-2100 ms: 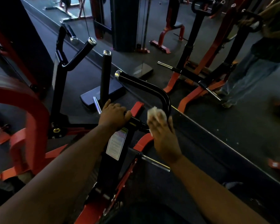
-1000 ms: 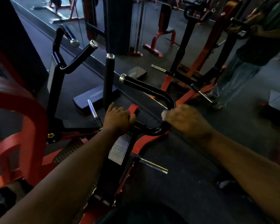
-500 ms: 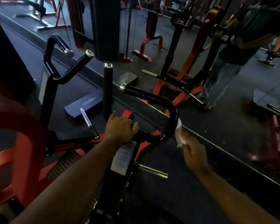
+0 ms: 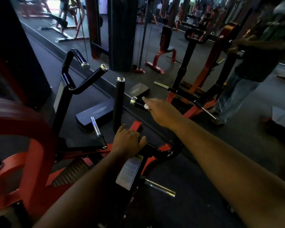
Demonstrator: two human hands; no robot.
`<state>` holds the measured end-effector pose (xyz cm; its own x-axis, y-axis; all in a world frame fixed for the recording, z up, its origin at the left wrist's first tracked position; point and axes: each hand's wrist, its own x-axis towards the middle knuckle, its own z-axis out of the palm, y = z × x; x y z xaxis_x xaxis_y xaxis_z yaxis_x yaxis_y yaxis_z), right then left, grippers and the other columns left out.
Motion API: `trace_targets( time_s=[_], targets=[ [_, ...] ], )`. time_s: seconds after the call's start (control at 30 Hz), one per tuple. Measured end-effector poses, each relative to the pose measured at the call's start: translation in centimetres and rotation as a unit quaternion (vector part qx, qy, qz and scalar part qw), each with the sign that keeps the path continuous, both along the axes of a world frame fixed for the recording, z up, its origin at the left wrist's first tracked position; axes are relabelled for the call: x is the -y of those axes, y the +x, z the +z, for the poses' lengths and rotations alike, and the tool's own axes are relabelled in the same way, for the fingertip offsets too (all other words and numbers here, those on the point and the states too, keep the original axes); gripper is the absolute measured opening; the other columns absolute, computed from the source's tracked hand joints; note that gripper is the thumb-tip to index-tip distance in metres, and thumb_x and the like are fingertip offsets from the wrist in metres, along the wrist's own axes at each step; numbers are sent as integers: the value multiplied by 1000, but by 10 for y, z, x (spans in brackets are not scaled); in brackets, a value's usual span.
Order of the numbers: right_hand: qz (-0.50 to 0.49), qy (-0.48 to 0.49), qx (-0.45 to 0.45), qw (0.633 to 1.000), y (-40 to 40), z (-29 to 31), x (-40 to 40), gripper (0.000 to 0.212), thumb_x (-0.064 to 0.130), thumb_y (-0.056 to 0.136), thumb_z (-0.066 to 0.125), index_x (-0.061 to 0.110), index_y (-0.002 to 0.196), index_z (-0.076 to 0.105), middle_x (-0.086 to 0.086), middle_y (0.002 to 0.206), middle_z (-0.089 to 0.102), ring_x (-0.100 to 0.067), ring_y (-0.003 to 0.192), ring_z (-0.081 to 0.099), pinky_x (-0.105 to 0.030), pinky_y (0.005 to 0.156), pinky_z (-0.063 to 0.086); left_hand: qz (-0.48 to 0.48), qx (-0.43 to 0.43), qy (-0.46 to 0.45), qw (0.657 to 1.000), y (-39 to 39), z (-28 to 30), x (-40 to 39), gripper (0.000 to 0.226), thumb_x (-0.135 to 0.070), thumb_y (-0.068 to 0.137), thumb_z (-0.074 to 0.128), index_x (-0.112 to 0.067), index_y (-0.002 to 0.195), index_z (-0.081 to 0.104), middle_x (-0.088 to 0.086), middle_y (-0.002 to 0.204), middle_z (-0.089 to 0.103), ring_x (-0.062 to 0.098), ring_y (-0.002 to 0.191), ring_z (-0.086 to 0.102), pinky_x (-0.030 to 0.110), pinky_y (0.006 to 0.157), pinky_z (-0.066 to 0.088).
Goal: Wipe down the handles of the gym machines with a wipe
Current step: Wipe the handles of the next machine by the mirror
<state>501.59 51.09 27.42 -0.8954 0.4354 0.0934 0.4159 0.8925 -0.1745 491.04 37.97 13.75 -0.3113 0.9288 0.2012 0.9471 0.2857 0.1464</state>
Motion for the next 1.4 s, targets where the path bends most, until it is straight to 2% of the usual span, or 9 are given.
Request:
trace_targets(
  time_s=[0.17,0.37,0.57,0.7,0.8,0.87,1.0,1.23,1.4],
  targets=[
    [71,-1,-8,997,-2,-1,-5,60,-1,100,42,14,158,33,-9,163,35,-23,147,37,-38,118,34,8,6,-6,1000,0,-1,-2,61,-60,94,21,-24,73,66,1,81,67,20,85,66,45,119,28],
    [88,-70,-65,991,78,-8,-33,65,-15,91,46,14,150,47,2,158,41,3,139,30,2,109,17,48,36,-43,997,7,4,-5,52,-62,87,17,-29,65,52,-3,79,59,21,90,65,44,122,24],
    [55,-225,-189,954,138,-30,-69,46,2,100,58,23,142,59,10,141,61,2,131,53,-26,112,43,119,51,-36,991,39,-3,-2,67,-55,94,7,-26,117,63,1,126,59,26,140,41,53,126,8],
    [-20,-321,-265,909,78,-10,-77,27,23,99,64,26,125,59,10,122,66,-3,107,65,-16,88,52,162,87,-22,983,66,-11,-9,62,-54,97,16,-28,144,46,-1,152,39,25,158,8,56,126,-6],
    [-18,-339,-215,915,17,8,-73,17,25,96,69,17,109,60,7,97,66,-2,82,61,-14,68,49,177,101,3,979,76,-19,-7,70,-57,93,12,-27,148,44,-2,156,38,23,159,3,50,125,-9],
    [34,-340,-159,926,-11,11,-66,13,26,94,71,14,100,68,3,88,70,-10,78,65,-29,71,52,186,110,12,976,78,-19,-4,73,-59,93,10,-25,149,44,-2,157,38,22,159,3,47,125,-10],
    [70,-281,-111,951,-14,8,-60,20,35,93,70,17,100,76,-3,96,75,-17,88,70,-37,84,56,206,117,21,971,84,-16,-4,78,-62,92,7,-24,150,44,-3,157,38,21,159,1,47,127,-7],
    [85,-313,-135,936,63,-2,-75,22,29,98,66,26,118,74,11,105,74,4,93,68,-15,80,53,226,98,29,969,88,-18,-8,76,-61,92,11,-22,146,47,-1,155,42,23,159,5,49,127,-1],
    [32,-367,-121,922,126,-9,-87,20,18,99,64,14,115,76,-4,98,78,-11,89,72,-17,77,55,225,100,12,969,85,-20,-9,82,-62,89,7,-21,151,42,1,158,38,23,159,1,51,127,-2]
  ],
)
